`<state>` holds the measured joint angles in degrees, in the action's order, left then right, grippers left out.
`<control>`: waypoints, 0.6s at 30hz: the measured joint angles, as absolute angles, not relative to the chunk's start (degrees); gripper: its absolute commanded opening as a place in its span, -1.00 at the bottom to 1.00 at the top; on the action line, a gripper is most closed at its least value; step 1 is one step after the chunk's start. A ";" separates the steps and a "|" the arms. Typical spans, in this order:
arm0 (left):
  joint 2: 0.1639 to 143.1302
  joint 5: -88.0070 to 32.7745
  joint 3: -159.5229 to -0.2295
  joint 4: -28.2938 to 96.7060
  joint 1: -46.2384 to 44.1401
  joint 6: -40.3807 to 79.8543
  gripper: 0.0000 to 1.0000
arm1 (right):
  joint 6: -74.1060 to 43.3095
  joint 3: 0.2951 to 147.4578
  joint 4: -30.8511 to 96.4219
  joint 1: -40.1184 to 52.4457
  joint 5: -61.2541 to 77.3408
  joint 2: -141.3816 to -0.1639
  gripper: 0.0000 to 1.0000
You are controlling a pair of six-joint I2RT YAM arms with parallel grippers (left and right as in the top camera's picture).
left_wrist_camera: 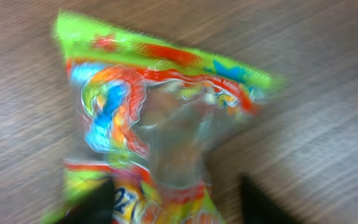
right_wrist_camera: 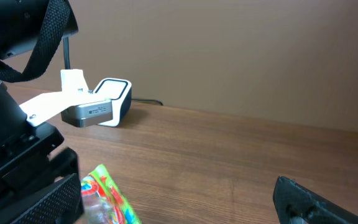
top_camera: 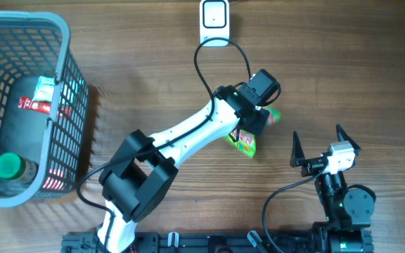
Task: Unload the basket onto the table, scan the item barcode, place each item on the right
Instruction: 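Carry the Haribo bag to the scanner and hold it there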
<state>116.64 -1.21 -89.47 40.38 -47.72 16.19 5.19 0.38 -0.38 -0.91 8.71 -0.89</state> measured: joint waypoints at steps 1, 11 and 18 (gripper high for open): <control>116.64 0.14 -89.47 40.64 -47.62 16.16 1.00 | 5.19 0.38 -0.38 -0.91 8.71 -0.89 0.99; 115.46 1.72 -89.47 41.43 -47.57 16.16 -0.92 | 5.19 0.38 -0.38 -0.91 8.71 -0.89 0.99; 116.46 -2.44 -89.45 42.22 -47.57 15.97 -0.92 | 5.19 0.38 -0.38 -0.91 8.71 -0.89 0.99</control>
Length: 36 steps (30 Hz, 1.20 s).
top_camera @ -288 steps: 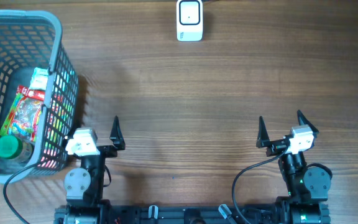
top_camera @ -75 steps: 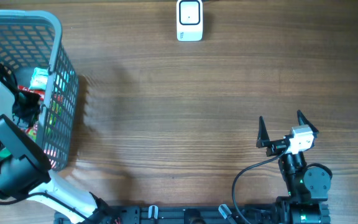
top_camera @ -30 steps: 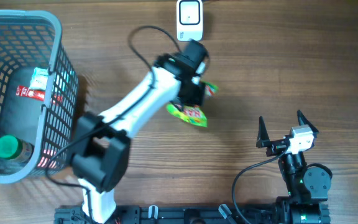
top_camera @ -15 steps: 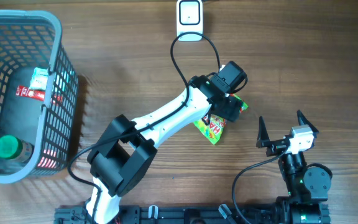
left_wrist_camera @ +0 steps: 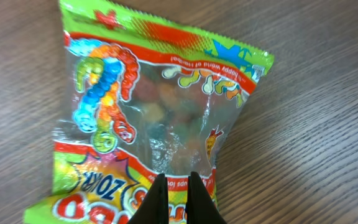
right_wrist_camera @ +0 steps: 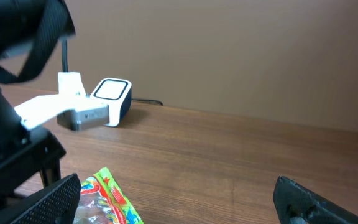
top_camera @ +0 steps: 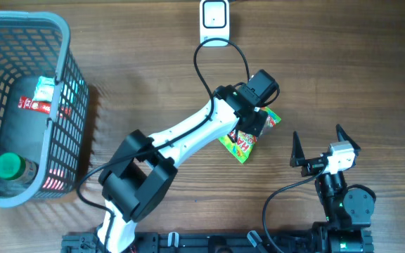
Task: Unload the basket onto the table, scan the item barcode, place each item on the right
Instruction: 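Carry the Haribo bag to the scanner and hold it there, then release the Haribo bag onto the table center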
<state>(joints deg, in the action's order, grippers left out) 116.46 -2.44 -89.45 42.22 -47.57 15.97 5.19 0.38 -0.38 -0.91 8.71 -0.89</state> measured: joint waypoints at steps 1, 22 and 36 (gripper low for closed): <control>117.08 -3.25 -89.03 41.93 -47.53 15.97 -0.92 | 5.19 0.38 -0.38 -0.91 8.71 -0.89 0.99; 94.70 -3.68 -103.48 55.02 -33.82 16.82 1.00 | 5.19 0.38 -0.36 -0.91 8.71 -0.89 0.99; 76.97 18.65 -103.48 78.70 4.21 41.08 1.00 | 5.19 0.38 -0.38 -0.91 8.71 -0.89 0.99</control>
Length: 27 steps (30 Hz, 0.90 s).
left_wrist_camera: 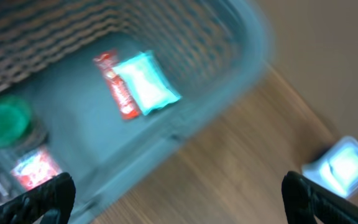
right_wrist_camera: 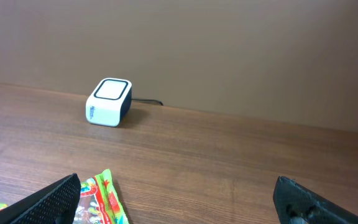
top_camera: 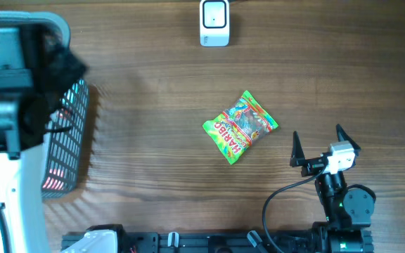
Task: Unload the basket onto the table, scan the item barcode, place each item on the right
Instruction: 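Release the Haribo bag onto the table center, then reach the left gripper into the basket and grasp the green-lidded jar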
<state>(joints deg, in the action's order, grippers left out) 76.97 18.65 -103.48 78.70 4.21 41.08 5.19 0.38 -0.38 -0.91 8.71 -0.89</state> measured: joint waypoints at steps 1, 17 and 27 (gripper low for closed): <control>77.03 19.07 -103.39 82.83 8.93 46.28 1.00 | 5.19 0.38 -0.38 -0.91 8.71 -0.89 1.00; 84.03 22.22 -84.86 74.00 38.44 71.48 1.00 | 5.19 0.38 -0.38 -0.91 8.71 -0.89 0.99; 92.64 22.22 -84.86 73.41 38.44 65.58 1.00 | 5.19 0.38 -0.38 -0.91 8.71 -0.89 0.99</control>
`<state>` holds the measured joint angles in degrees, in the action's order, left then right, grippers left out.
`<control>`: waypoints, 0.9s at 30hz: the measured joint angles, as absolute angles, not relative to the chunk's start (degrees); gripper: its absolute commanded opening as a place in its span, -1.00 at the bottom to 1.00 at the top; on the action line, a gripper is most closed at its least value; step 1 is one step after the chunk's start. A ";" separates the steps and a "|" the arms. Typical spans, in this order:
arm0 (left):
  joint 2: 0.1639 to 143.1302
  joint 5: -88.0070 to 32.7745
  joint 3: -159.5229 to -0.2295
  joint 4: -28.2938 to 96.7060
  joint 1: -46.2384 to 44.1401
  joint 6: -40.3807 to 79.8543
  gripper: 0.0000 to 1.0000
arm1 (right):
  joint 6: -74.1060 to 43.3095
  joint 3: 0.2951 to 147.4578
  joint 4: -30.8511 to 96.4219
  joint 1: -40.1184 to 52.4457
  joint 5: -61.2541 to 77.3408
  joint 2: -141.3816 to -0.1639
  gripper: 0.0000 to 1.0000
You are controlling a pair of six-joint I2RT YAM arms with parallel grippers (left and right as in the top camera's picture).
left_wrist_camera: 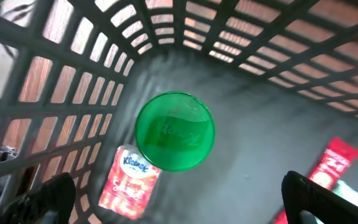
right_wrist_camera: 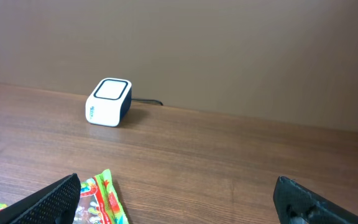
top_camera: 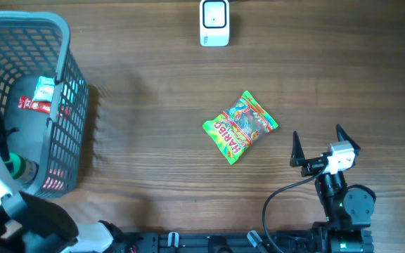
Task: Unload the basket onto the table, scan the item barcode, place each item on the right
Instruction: 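Reach the left gripper into the basket and grasp the green-lidded jar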
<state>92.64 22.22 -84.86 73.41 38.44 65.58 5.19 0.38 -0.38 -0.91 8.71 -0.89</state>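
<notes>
A green and red gummy candy bag lies flat in the middle of the table, and its corner shows in the right wrist view. The white barcode scanner stands at the far edge. My left gripper is open and empty inside the grey basket, just above a bottle's green cap. Well to the right of the bag, my right gripper rests open and empty.
In the basket there are also a dark bottle, a red Kleenex tissue pack and a red wrapper. The basket's mesh walls close in around my left gripper. The scanner's cable runs off the far edge.
My left gripper was above the basket with the scanner still in sight. Now it is low inside the basket, over the green cap. The candy bag and the right arm have not moved.
At first my left gripper was at the candy bag in mid-table, fingers apart around it. Then its fingers were together at the bag's edge, the bag lying flat. After that the arm was over the basket, open, with the bag left on the table. Now it is inside the basket.
</notes>
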 measured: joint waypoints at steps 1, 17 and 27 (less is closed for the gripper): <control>93.60 22.20 -84.86 73.67 38.50 65.54 1.00 | 5.19 0.38 -0.38 -0.91 8.71 -0.89 1.00; 96.97 20.12 -77.23 64.47 42.92 62.33 1.00 | 5.19 0.38 -0.38 -0.91 8.71 -0.89 1.00; 98.85 18.96 -76.99 62.67 42.92 60.66 1.00 | 5.19 0.38 -0.38 -0.91 8.71 -0.89 0.99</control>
<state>98.85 18.96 -76.99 62.67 42.92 60.66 5.19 0.38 -0.38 -0.91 8.71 -0.89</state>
